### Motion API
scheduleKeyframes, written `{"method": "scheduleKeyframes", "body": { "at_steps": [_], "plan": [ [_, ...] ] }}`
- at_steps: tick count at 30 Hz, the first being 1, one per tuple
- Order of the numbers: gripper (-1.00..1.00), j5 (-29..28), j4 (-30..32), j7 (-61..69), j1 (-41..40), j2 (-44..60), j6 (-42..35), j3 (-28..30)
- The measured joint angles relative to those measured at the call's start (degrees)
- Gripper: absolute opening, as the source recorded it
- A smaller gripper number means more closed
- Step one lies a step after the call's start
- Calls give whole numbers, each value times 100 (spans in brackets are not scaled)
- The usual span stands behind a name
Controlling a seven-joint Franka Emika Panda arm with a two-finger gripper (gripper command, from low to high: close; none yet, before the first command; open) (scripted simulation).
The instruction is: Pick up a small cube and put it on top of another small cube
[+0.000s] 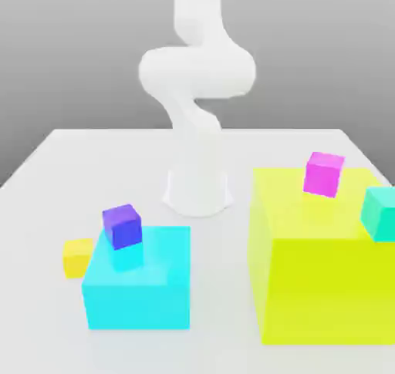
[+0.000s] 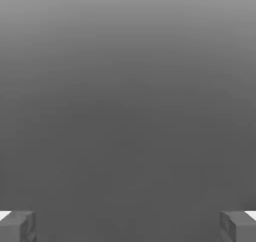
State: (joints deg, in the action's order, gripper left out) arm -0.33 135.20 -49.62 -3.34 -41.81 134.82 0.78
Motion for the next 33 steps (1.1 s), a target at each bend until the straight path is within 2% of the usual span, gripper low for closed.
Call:
{"method": "scheduleKeyframes", "body": {
  "at_steps": [11, 17, 21, 25, 26, 33],
  "plan": [
    [0, -176, 1722, -1984, -1693, 2165, 1595, 487],
    [0, -172, 2753, -3143, -2580, 3597, 2607, 970],
    [0, 358, 2919, -3063, -2778, 4520, 3314, 989],
    [0, 952, 2786, -2645, -3269, 5357, 3994, 369],
    [-100, 997, 2756, -2609, -3405, 5530, 4138, 224],
    [-100, 986, 2752, -2619, -3445, 5557, 4168, 184]
  ]
}}
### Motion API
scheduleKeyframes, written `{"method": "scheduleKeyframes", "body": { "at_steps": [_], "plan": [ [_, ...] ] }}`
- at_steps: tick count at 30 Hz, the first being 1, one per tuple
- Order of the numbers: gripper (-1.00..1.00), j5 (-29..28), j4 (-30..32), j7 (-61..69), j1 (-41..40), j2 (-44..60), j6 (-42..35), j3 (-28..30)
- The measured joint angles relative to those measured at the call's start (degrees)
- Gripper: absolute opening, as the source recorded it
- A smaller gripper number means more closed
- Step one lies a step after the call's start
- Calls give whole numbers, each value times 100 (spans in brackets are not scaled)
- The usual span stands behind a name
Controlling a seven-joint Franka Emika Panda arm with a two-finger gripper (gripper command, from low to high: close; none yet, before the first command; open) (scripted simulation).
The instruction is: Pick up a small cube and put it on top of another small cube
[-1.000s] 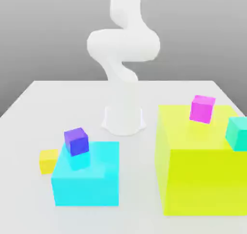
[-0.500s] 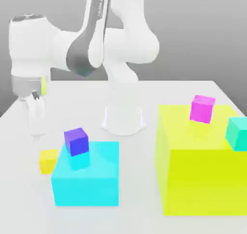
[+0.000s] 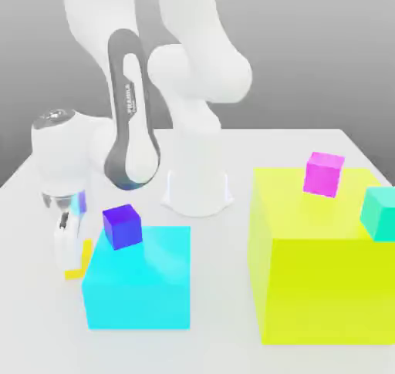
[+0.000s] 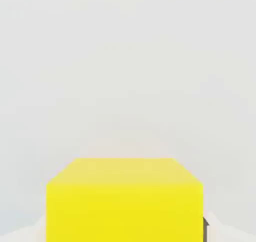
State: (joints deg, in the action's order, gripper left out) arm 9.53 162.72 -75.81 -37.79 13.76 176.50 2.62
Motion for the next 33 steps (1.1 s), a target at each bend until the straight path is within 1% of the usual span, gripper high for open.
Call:
{"method": "scheduleKeyframes", "body": {
  "at_steps": [2, 4, 7, 9, 17, 20, 25, 28, 30, 31, 33],
  "plan": [
    [-100, -179, 56, -134, 152, -303, -250, 198],
    [-100, -483, 127, -357, 245, -693, -568, 370],
    [-100, -906, 236, -662, 191, -1312, -1071, 430],
    [-100, -1091, 33, -674, 195, -1545, -1316, 440],
    [-100, -959, -1526, -753, 1792, -1999, -3153, -568],
    [-100, -865, -2115, -778, 2287, -2141, -3852, -1044],
    [-100, -713, -2893, -808, 2997, -2363, -4820, -1765],
    [-100, -611, -3305, -821, 3397, -2506, -5363, -2201],
    [-100, -502, -3473, -868, 3690, -2545, -5678, -2496],
    [-100, -468, -3511, -921, 3843, -2490, -5736, -2651],
    [-100, -487, -3409, -1052, 4054, -2251, -5526, -2936]
  ]
}}
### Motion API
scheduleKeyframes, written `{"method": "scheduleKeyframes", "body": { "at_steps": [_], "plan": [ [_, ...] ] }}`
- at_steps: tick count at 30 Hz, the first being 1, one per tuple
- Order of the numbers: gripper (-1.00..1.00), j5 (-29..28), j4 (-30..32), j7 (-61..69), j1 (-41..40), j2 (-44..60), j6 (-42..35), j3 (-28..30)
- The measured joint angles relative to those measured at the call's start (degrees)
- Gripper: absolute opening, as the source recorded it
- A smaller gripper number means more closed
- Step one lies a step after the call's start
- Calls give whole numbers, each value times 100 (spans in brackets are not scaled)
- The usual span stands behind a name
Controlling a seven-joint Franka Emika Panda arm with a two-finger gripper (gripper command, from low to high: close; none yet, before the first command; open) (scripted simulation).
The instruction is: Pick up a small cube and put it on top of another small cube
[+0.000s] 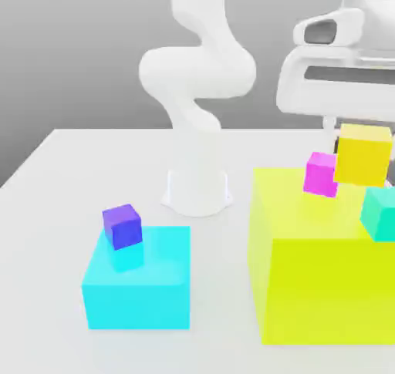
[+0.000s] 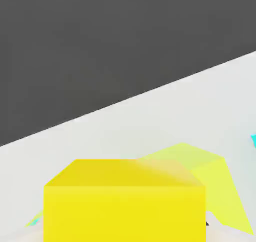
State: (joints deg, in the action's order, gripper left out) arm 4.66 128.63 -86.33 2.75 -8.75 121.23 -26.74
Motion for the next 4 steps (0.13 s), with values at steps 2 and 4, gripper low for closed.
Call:
{"method": "scheduleKeyframes", "body": {
  "at_steps": [2, 4],
  "plan": [
    [100, -21, 101, -38, 40, 93, 167, -61],
    [100, -21, 101, -38, 40, 93, 167, -61]
  ]
}}
